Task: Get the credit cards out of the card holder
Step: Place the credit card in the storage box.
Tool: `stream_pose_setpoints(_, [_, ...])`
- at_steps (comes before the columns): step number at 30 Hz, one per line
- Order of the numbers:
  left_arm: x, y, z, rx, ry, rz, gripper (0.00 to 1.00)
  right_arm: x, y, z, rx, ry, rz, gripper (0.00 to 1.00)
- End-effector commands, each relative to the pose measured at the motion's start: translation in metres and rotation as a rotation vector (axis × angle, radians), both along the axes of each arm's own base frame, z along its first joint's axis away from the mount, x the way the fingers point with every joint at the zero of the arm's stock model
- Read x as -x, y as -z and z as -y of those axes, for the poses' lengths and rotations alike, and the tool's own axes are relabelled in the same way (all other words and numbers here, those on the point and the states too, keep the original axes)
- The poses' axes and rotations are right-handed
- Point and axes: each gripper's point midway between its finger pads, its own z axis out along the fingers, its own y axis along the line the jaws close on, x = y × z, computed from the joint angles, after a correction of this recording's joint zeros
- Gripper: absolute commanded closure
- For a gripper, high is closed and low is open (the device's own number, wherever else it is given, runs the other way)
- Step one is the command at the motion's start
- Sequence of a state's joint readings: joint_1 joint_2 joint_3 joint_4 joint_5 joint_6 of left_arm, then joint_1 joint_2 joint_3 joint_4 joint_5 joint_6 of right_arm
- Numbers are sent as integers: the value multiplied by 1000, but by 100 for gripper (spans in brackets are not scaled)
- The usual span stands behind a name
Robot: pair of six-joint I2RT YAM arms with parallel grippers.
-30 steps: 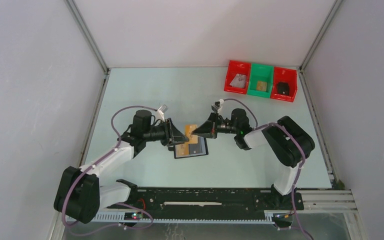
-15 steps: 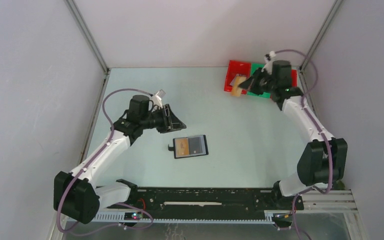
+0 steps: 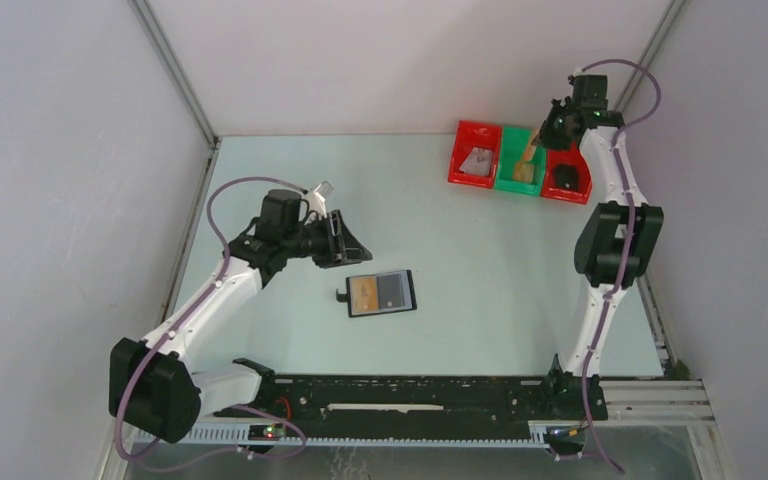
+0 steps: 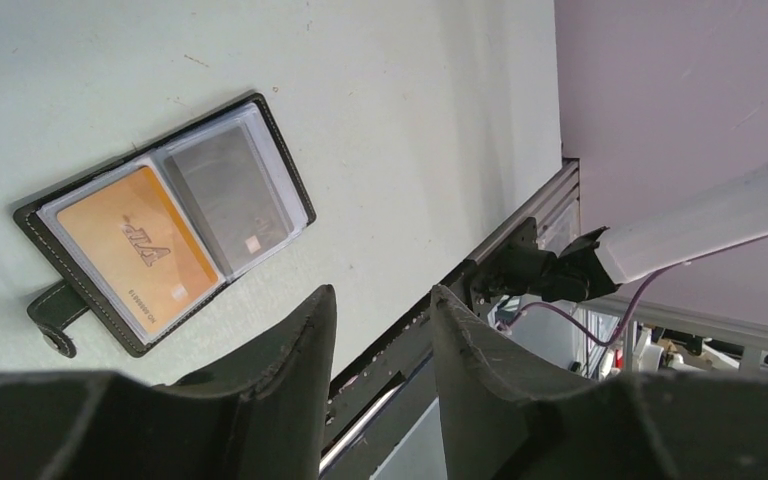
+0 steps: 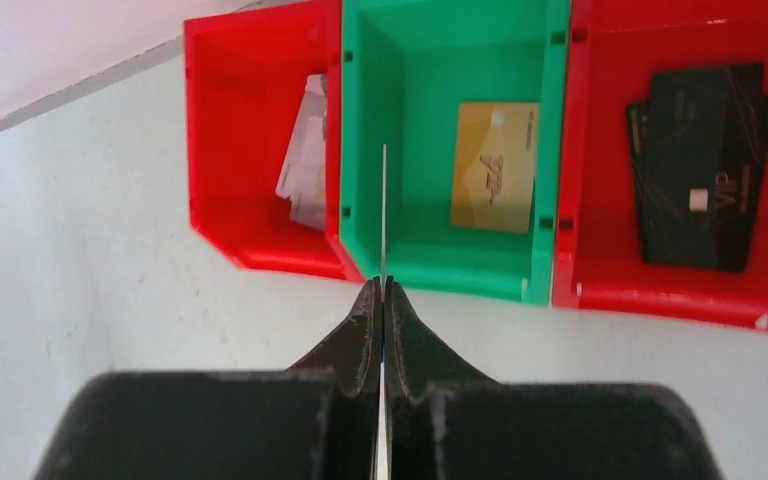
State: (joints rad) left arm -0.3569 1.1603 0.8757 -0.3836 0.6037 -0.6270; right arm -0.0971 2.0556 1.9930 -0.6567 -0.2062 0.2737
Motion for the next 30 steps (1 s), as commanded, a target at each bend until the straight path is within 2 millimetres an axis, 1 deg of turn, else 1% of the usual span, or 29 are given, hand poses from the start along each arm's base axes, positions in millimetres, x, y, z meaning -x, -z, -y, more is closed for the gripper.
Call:
stream_pose_setpoints(1, [-11,-7,0,-5,-18,21,55,-26,13,5,48,-20,-20,100])
stream_pose_setpoints(4, [-14,-4,1,-6,-16,4,54,-47,25,7,40,-15,-25,100])
stream_pose_setpoints(7, [-17,-1,2,-15,-14,-5,54,-60,41,4,16,-20,-28,100])
stream_pose_setpoints(10, [-20,2,3,-23,-9,-17,54,-69,60,0,-5,-26,-33,100])
stream_pose_setpoints(14, [-23,12,2,-52,-13,-53,54,-77,90,-6,-31,-46,-54,100])
stream_pose_setpoints(16, [-23,17,1,-64,-14,-69,54,-80,101,-8,-54,-56,-61,100])
stream_pose_setpoints(18, [-24,20,1,-67,-14,-73,54,-83,108,-10,-68,-65,-56,100])
stream_pose_setpoints(19, [-24,20,1,-68,-14,-75,54,-84,110,-10,-71,-66,-56,97])
stream_pose_setpoints(20, [-24,20,1,-68,-14,-74,54,-85,111,-10,-70,-62,-57,89])
stream_pose_setpoints(23, [-25,20,1,-66,-12,-73,54,-85,104,-6,-54,-44,-49,68])
stream_pose_setpoints(25, [-23,19,2,-58,-3,-70,53,-83,91,-2,-32,-26,-33,58])
stream_pose_setpoints(27, [-23,17,3,-51,-3,-59,52,-81,74,5,1,9,-6,53])
stream_pose_setpoints(30, [-21,17,1,-54,-6,-53,51,-72,41,10,25,46,58,48])
